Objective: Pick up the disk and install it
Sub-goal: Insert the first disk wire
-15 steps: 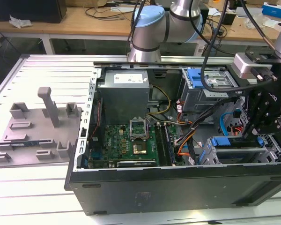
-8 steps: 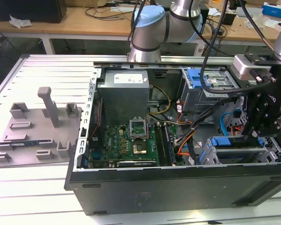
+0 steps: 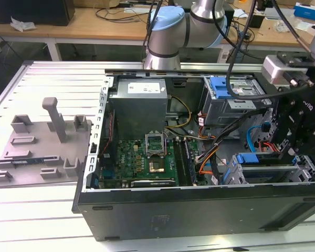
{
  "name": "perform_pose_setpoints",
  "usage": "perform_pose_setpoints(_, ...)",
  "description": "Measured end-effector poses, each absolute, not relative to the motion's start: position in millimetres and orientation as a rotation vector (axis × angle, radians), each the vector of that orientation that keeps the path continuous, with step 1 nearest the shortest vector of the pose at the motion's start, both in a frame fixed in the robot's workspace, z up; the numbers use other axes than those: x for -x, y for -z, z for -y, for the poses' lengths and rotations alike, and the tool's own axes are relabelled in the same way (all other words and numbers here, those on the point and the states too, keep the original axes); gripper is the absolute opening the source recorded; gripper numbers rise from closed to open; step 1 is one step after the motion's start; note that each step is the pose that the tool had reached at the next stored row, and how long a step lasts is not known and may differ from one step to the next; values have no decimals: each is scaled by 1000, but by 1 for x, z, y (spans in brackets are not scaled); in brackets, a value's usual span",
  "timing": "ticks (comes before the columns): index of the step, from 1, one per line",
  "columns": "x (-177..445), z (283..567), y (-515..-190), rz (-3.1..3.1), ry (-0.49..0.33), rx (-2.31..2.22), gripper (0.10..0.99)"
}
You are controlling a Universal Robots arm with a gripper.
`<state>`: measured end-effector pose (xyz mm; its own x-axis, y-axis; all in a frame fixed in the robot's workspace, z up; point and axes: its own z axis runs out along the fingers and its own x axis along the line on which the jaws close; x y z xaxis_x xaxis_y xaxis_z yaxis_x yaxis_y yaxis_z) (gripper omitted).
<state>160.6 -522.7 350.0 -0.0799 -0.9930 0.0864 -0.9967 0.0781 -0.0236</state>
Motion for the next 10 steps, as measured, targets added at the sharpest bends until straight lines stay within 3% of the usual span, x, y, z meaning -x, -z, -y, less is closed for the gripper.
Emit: perform_pose_setpoints(10,-161,523,-356,2271,-118,-2098,482)
